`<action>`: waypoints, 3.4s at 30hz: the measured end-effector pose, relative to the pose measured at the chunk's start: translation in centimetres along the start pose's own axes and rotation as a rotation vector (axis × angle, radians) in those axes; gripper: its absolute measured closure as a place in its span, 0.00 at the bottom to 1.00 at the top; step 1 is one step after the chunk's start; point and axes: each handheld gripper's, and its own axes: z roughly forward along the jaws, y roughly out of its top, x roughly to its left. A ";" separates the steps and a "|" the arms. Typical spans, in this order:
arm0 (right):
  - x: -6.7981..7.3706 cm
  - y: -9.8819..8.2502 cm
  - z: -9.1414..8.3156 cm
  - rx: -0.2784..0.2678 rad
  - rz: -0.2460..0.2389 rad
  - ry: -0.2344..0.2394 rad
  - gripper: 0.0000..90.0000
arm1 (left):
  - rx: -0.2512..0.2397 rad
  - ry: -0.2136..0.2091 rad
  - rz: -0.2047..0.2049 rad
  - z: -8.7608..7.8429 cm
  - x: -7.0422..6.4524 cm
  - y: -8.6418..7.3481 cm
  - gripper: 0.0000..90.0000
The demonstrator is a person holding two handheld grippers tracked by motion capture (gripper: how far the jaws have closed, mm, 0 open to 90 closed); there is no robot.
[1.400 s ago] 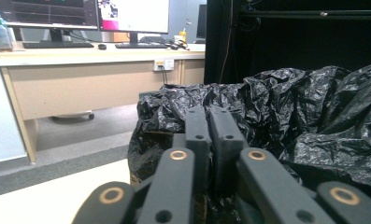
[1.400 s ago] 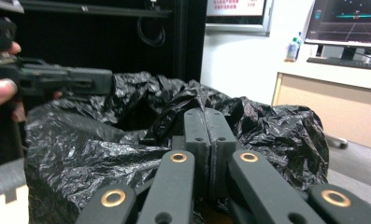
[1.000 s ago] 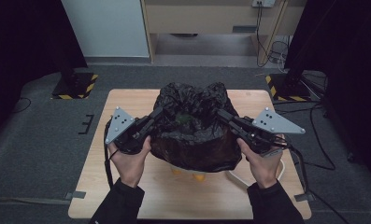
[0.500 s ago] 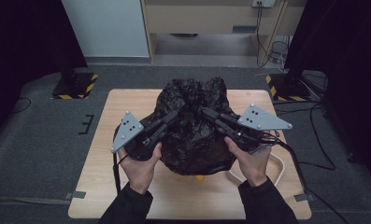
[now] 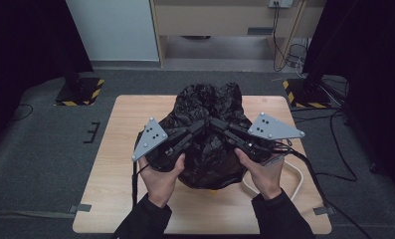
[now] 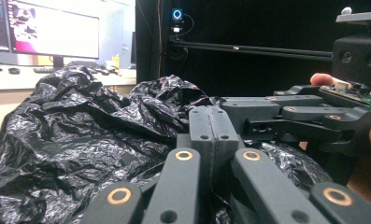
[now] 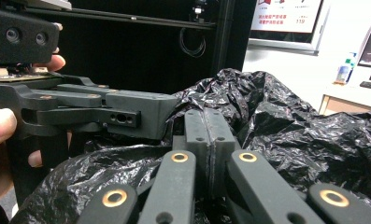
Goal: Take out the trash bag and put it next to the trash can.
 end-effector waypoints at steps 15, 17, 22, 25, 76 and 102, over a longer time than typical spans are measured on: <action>0.1 -0.3 0.4 0.020 -0.013 -0.002 1.00 | -0.002 -0.059 -0.019 0.3 0.2 -0.2 0.87; 0.0 -0.3 0.4 0.019 -0.019 -0.009 1.00 | -0.002 -0.067 -0.015 0.3 0.2 -0.2 0.84; 0.1 -0.3 0.4 0.021 -0.024 -0.009 1.00 | 0.002 -0.080 -0.026 0.4 0.2 -0.3 0.79; 0.1 -0.3 0.4 0.019 -0.028 0.001 1.00 | 0.005 -0.072 -0.027 0.5 0.3 -0.3 0.79; -6.5 -3.6 -7.1 0.027 0.071 -0.305 0.37 | 0.055 0.064 0.029 0.8 0.6 1.1 1.00; -10.7 -16.2 -10.6 0.206 0.200 -0.523 0.25 | -0.003 0.069 0.047 1.0 0.3 3.1 1.00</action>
